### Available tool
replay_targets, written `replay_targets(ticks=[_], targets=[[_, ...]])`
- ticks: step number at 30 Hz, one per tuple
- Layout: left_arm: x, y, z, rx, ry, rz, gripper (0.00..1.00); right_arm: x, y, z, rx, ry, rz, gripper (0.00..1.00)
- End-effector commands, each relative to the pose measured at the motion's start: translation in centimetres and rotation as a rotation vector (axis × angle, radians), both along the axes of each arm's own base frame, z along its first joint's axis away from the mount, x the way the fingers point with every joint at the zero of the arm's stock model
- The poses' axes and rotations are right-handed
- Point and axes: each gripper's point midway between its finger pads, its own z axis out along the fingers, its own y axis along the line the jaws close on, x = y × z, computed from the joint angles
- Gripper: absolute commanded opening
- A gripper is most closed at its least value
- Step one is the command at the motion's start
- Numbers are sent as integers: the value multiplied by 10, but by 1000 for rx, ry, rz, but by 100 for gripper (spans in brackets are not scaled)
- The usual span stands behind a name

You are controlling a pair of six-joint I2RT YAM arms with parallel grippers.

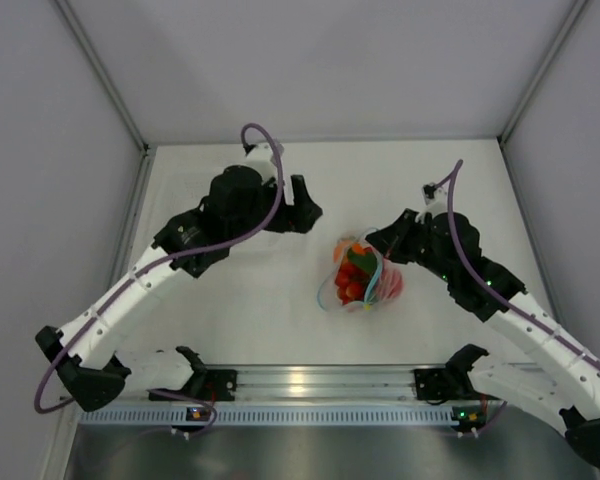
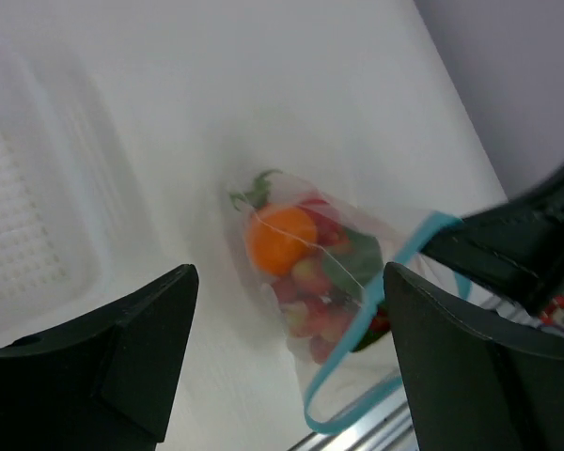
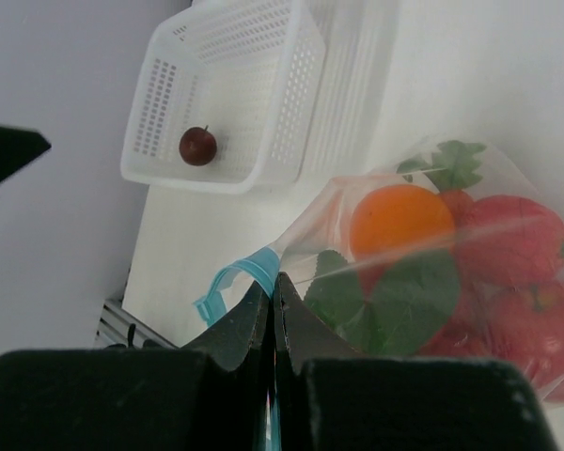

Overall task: Open the zip-top bag and remove the fake food
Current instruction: Pick up the fake fruit from the zipper food storage bag.

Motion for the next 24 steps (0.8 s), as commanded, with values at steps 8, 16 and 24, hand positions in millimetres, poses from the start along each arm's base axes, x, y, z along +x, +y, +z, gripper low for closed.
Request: replay_targets(ticks=[8, 16, 24], targets=[[-92, -103, -25, -149, 17, -323, 64, 7, -10, 32, 90, -97, -64, 0], [-133, -140, -51, -87, -212, -583, 49, -7, 1, 34, 105, -92, 46, 0], [-111, -142, -72, 49, -428, -587, 42, -25, 17, 38, 118, -82, 191, 0]])
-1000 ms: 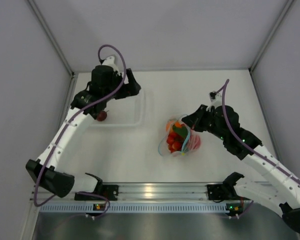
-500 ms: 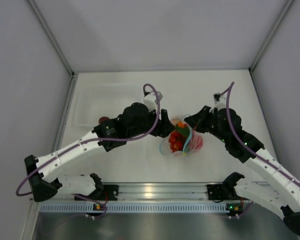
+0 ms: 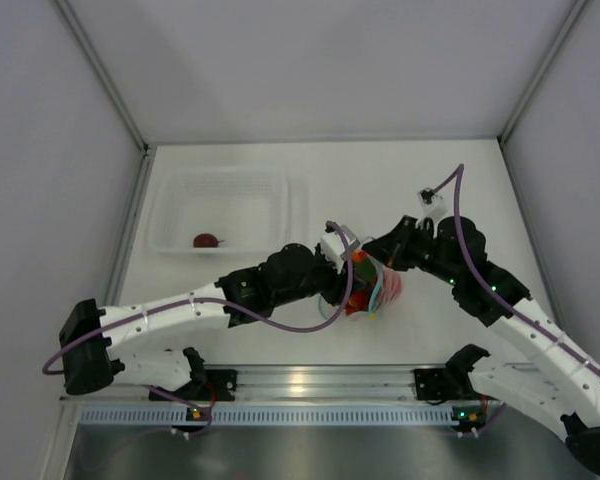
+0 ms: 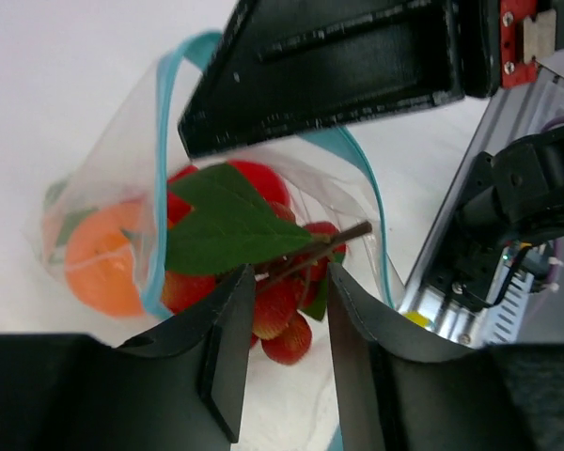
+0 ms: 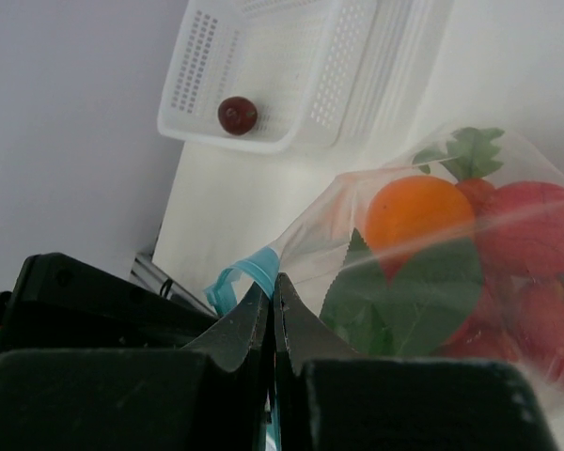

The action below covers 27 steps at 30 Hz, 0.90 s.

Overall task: Open the zip-top bag and remove the fake food
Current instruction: Pick up the fake fruit from the zipper food storage bag.

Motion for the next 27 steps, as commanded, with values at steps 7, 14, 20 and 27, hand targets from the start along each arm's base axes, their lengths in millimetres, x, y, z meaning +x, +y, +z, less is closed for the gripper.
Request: replay_targets(ticks=[7, 14, 20, 27], targets=[[17, -13, 17, -10, -311, -27, 41, -14, 15, 32, 74, -78, 143, 0], [-32, -27, 2, -45, -280, -306, 56, -7, 2, 23, 28, -68, 109, 0], [-47, -34, -7, -48, -285, -415, 55, -6, -4, 6, 18, -38, 131, 0], [-22, -52, -13, -27, -316, -274, 64, -11, 1, 12, 57, -48, 173, 0]])
